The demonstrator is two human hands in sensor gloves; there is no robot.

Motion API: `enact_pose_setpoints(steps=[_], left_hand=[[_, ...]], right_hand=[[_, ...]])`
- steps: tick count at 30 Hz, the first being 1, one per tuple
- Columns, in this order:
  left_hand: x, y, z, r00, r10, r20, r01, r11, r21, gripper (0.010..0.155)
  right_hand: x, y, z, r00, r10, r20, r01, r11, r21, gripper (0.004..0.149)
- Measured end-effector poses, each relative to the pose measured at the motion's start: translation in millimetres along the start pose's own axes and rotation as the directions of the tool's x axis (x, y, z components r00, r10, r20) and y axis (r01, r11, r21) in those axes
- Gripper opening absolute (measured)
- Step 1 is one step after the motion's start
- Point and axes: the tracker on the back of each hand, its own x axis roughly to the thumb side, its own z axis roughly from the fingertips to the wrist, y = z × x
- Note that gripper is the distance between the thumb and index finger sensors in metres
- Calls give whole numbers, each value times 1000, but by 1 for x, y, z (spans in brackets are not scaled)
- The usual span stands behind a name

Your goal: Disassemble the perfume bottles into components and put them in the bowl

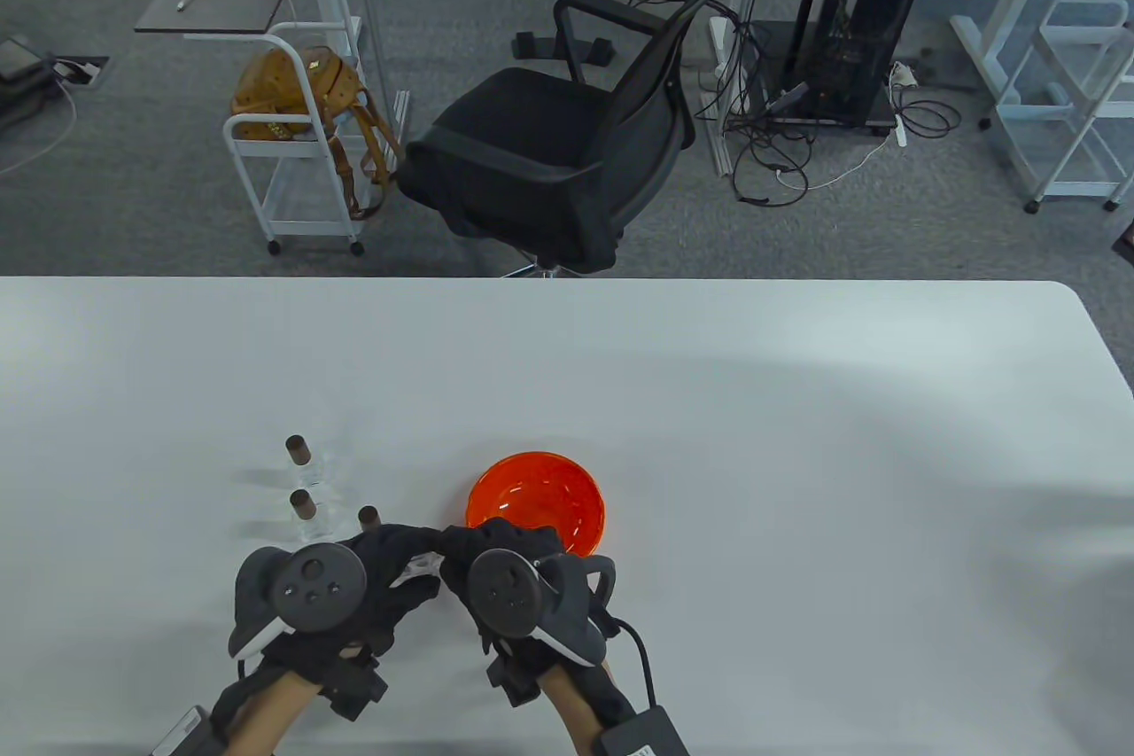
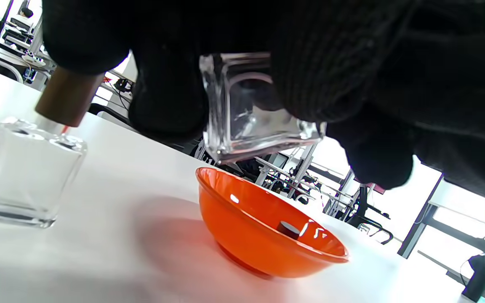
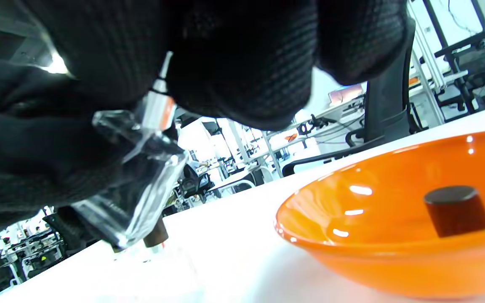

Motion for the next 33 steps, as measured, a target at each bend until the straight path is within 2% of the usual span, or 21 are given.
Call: enact_pose_setpoints(steps=[2, 5, 7, 9, 13, 15, 17, 20, 22, 24, 25, 27, 30, 33], left_hand=[[-1, 1, 0, 1000, 14, -6, -14, 1000, 8, 54], [-1, 0, 0, 1000, 3, 1, -3, 1000, -9, 54], [0, -1, 0, 1000, 0, 2, 0, 1000, -14, 54], [0, -1, -1, 1000, -8, -2, 8, 1000, -1, 54], [0, -2, -1, 1000, 6, 2, -6, 1000, -19, 54], [2, -3, 0, 1000, -9, 11, 9, 1000, -15, 54], [1, -1, -1, 1000, -5, -7, 5, 1000, -6, 54], [-2, 3, 0, 999, -9, -48, 10, 1000, 25, 55], [-5, 5, 0, 998, -25, -63, 27, 999, 30, 55], [-5, 5, -1, 997, -29, -74, 30, 999, 24, 55], [-5, 3, -2, 997, -32, -70, 34, 999, 15, 55], [-2, 1, -2, 996, -62, -57, 62, 998, -4, 55], [4, -3, -3, 993, -113, -37, 112, 993, -23, 55], [8, -4, -3, 990, -140, -29, 139, 990, -22, 55]], right_hand=[[0, 0, 0, 1000, -5, -2, 5, 1000, 1, 47], [-1, -1, -1, 1000, 11, -5, -11, 999, -33, 41], [-1, 0, -1, 1000, 22, 6, -22, 1000, -9, 41], [-2, 0, 0, 1000, -7, -9, 7, 1000, 12, 48], [-3, -1, -1, 999, -21, -27, 21, 1000, -19, 42], [-3, -3, -2, 1000, -7, -10, 7, 1000, 6, 41], [-6, -13, -3, 1000, -11, -9, 11, 1000, -15, 42], [-23, -42, -6, 995, -87, -48, 81, 991, -108, 41], [-44, -55, -6, 989, -96, -112, 74, 980, -184, 42], [-63, -55, -9, 975, -24, -222, -27, 974, -225, 42], [-73, -49, -12, 956, 69, -287, -129, 972, -195, 43], [-83, -34, -17, 908, 242, -341, -289, 952, -95, 43], [-84, -7, -24, 847, 435, -306, -448, 893, 31, 41], [-80, 11, -29, 791, 561, -246, -556, 826, 94, 41]])
